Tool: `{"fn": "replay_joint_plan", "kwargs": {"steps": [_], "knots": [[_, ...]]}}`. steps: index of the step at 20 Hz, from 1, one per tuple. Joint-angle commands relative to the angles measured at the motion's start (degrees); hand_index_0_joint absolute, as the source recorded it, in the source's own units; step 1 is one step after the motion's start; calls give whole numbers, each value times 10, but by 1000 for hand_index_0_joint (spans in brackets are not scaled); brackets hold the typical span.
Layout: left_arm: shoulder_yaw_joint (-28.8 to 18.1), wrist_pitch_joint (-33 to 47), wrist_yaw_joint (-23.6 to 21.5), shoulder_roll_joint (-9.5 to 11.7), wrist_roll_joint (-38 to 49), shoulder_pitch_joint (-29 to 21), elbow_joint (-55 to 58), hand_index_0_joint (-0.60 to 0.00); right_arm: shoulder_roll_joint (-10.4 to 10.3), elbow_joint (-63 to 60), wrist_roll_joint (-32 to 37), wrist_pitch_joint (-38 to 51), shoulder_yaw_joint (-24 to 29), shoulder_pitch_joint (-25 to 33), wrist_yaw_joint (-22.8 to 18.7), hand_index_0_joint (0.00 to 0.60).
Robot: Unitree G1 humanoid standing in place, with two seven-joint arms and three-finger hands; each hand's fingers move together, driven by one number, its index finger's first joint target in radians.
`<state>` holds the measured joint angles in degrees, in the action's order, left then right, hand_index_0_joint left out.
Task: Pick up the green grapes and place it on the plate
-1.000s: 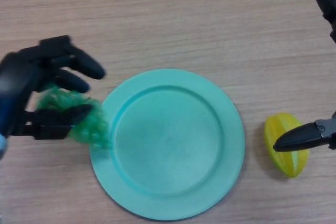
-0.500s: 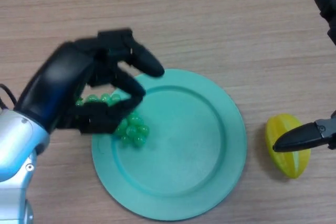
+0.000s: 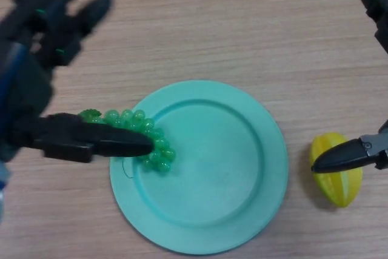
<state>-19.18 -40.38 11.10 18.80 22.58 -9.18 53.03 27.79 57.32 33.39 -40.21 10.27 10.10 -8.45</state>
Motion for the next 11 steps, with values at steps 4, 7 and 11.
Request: {"fn": "replay_joint_plan", "kwargs": {"steps": [4, 7, 11], "knots": [[-117, 108, -36, 58, 117, 31, 0, 0, 12, 27, -59, 68, 6, 22, 22, 0], [-123, 121, -52, 62, 122, 45, 8, 0, 13, 27, -49, 88, 4, 15, 14, 0], [-118, 115, -53, 61, 117, 48, 27, 0, 34, 27, -16, 95, -4, 22, -19, 0]]}}
